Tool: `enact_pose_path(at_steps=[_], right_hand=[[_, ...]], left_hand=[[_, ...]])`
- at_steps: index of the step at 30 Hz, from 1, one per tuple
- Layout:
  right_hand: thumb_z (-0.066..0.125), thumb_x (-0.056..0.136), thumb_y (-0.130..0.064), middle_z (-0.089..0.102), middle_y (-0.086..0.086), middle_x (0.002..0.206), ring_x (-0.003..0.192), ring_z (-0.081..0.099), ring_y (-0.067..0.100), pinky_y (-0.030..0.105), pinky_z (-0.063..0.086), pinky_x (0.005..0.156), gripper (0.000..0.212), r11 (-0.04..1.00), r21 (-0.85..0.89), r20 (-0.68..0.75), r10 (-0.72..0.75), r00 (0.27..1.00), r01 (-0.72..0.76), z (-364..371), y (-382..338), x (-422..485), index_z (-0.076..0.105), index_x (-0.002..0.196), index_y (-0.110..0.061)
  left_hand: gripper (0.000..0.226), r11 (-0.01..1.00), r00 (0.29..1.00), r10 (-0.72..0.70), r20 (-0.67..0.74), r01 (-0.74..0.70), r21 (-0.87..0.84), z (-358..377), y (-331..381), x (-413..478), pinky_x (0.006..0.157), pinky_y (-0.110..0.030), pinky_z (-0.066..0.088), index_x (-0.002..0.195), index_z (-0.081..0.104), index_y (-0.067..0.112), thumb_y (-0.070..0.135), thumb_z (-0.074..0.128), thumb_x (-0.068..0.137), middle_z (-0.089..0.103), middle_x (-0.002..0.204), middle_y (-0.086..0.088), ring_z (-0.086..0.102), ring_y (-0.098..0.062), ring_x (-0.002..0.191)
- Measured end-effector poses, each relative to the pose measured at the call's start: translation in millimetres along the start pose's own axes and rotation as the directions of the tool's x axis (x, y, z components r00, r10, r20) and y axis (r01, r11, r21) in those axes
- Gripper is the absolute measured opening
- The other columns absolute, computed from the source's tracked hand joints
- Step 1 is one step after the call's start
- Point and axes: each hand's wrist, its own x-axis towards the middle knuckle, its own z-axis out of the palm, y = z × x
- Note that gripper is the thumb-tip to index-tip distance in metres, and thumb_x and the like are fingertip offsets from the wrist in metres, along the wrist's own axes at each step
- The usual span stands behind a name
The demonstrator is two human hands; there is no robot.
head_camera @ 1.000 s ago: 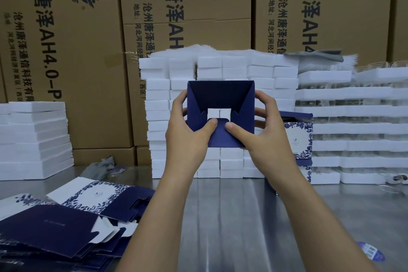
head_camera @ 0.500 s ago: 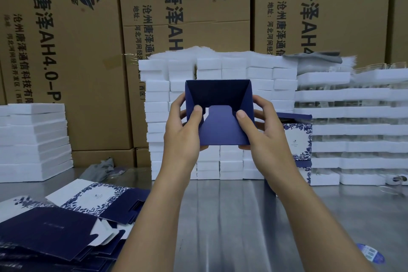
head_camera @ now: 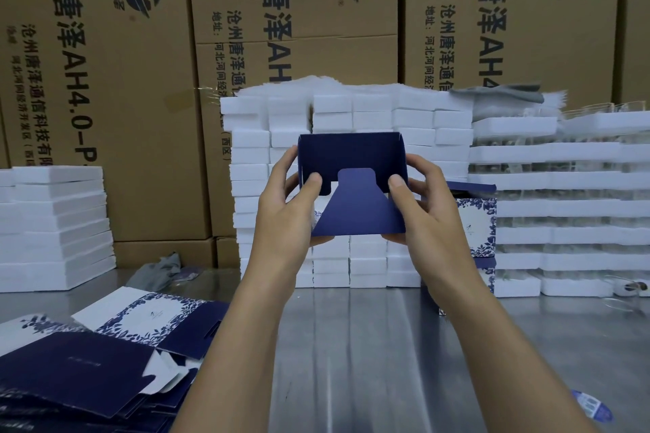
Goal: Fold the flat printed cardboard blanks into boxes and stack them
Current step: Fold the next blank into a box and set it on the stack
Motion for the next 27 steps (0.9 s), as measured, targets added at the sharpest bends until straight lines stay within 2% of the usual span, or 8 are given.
enact_pose_path(at_steps=[3,7,10,15,17,20,24,27], right_hand=[[0.071,0.098,-0.05,0.068,-0.008,0.125,0.104,0.073,0.012,0.046,0.065,0.085,0.036,0.999,-0.042,-0.041,0.012,0.999,-0.014,-3,2,2,0.056,0.13,-0.052],[0.078,0.089,-0.046,0.069,-0.017,0.105,0.085,0.068,0.001,0.031,0.056,0.072,0.04,0.966,-0.256,-0.13,-0.068,0.989,0.033,0,9,0,0.057,0.123,-0.048],[0.076,0.089,-0.047,0.07,-0.018,0.1,0.089,0.065,0.001,0.031,0.051,0.069,0.035,0.932,-0.359,-0.181,-0.121,0.976,0.049,2,13,-2,0.059,0.119,-0.044],[0.07,0.09,-0.053,0.069,-0.02,0.09,0.088,0.064,0.003,0.036,0.051,0.067,0.03,0.907,-0.419,-0.227,-0.152,0.962,0.044,2,9,-3,0.059,0.116,-0.044],[0.069,0.09,-0.054,0.069,-0.022,0.087,0.084,0.065,0.002,0.036,0.052,0.067,0.028,0.905,-0.423,-0.243,-0.164,0.956,0.048,4,6,-4,0.059,0.115,-0.045],[0.068,0.09,-0.051,0.07,-0.024,0.092,0.081,0.067,0.0,0.036,0.057,0.072,0.028,0.929,-0.368,-0.238,-0.127,0.963,0.032,8,1,-4,0.059,0.116,-0.047],[0.067,0.089,-0.049,0.073,-0.019,0.099,0.084,0.07,0.007,0.04,0.06,0.077,0.031,0.958,-0.287,-0.208,-0.066,0.976,0.004,11,-2,-5,0.06,0.119,-0.048],[0.07,0.093,-0.048,0.073,-0.017,0.109,0.089,0.072,0.006,0.032,0.059,0.074,0.031,0.982,-0.186,-0.142,-0.021,0.99,-0.006,13,-5,-5,0.063,0.124,-0.046]], left_hand=[[0.032,0.998,0.999,0.033,-0.04,-0.031,0.05,0,-2,0,0.06,-0.029,0.063,0.131,0.059,0.044,0.029,0.066,0.104,0.068,0.128,0.012,0.072,0.001,0.098],[0.04,0.975,0.991,0.121,-0.061,-0.107,0.197,6,-11,-2,0.079,-0.029,0.061,0.129,0.062,0.041,0.025,0.078,0.096,0.068,0.12,0.022,0.071,-0.006,0.106],[0.033,0.956,0.975,0.194,-0.11,-0.162,0.244,13,-14,-6,0.073,-0.015,0.054,0.118,0.066,0.043,0.027,0.08,0.093,0.071,0.111,0.025,0.071,-0.005,0.103],[0.02,0.966,0.971,0.18,-0.155,-0.145,0.215,19,-13,-10,0.072,-0.025,0.054,0.113,0.07,0.04,0.044,0.077,0.095,0.075,0.109,0.019,0.075,-0.012,0.098],[0.019,0.959,0.962,0.198,-0.186,-0.151,0.241,21,-12,-11,0.069,-0.021,0.05,0.113,0.069,0.041,0.044,0.076,0.095,0.075,0.107,0.021,0.074,-0.008,0.098],[0.02,0.961,0.957,0.196,-0.214,-0.144,0.238,22,-10,-11,0.076,-0.028,0.056,0.112,0.068,0.042,0.042,0.076,0.094,0.075,0.106,0.021,0.071,-0.001,0.101],[0.026,0.964,0.963,0.193,-0.191,-0.15,0.217,22,-7,-11,0.074,-0.028,0.057,0.11,0.065,0.048,0.03,0.073,0.094,0.076,0.108,0.018,0.071,-0.005,0.103],[0.032,0.97,0.963,0.203,-0.176,-0.173,0.172,20,-6,-9,0.073,-0.027,0.057,0.112,0.065,0.048,0.024,0.073,0.093,0.076,0.11,0.015,0.072,-0.007,0.104]])
